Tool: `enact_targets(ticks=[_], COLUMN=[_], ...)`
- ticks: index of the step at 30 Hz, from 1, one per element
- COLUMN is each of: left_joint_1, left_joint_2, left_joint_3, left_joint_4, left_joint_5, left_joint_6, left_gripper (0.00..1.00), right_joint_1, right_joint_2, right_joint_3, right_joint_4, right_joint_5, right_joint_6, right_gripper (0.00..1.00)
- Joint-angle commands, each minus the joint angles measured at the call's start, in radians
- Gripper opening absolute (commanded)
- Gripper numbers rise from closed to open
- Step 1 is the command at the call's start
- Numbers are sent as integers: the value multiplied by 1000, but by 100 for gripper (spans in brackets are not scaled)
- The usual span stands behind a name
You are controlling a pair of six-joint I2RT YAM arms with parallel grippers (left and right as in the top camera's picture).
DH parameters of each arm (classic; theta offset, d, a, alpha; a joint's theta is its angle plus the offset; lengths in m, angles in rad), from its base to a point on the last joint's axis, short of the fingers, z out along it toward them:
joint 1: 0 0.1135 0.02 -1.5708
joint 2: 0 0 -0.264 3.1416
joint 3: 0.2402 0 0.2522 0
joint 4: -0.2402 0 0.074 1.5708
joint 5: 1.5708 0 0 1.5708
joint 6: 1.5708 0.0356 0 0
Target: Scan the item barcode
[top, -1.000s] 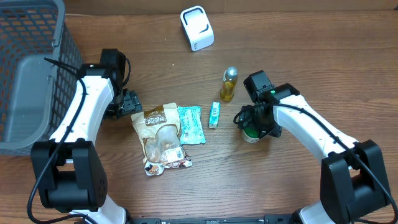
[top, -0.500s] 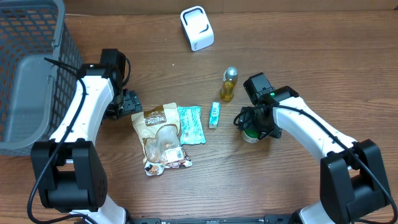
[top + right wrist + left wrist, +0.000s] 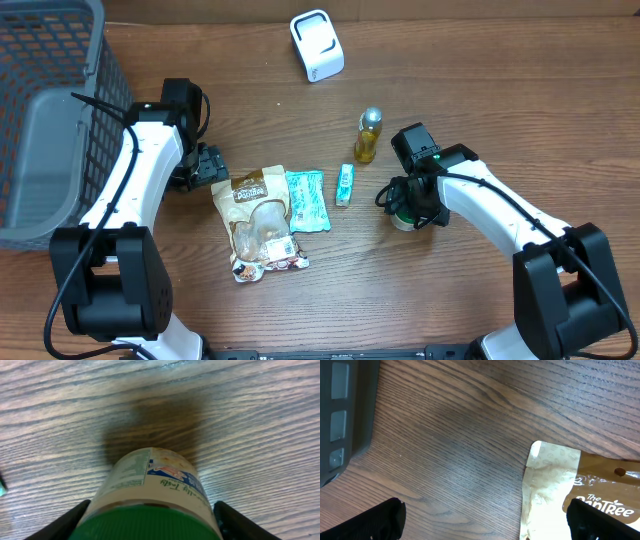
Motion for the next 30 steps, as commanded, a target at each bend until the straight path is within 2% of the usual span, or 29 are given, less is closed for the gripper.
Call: enact_targets(ticks=[1, 4, 8, 14, 20, 30], left_joint_1=[5, 5, 5, 5, 4, 4], left_joint_2=[11, 11, 11, 11, 11, 11], left_joint_3=[-5, -5, -5, -5, -5, -5], left_joint_4=[1, 1, 1, 1, 1, 1], left_joint_5=[-20, -20, -21, -20, -21, -20], left_joint_6=[-7, -7, -7, -7, -7, -7], left_gripper=[100, 99, 99, 100, 100, 100], right_joint_1=[5, 5, 5, 5, 5, 5], right_joint_2=[0, 0, 0, -6, -46, -154], right_joint_3=[-5, -5, -2, 50, 101, 121], right_joint_4=[1, 1, -7, -91, -156, -180], right_joint_5=[19, 18, 16, 15, 7, -124], right_joint_6=[0, 0, 0, 0, 0, 0], right_gripper=[62, 57, 55, 43, 42, 42])
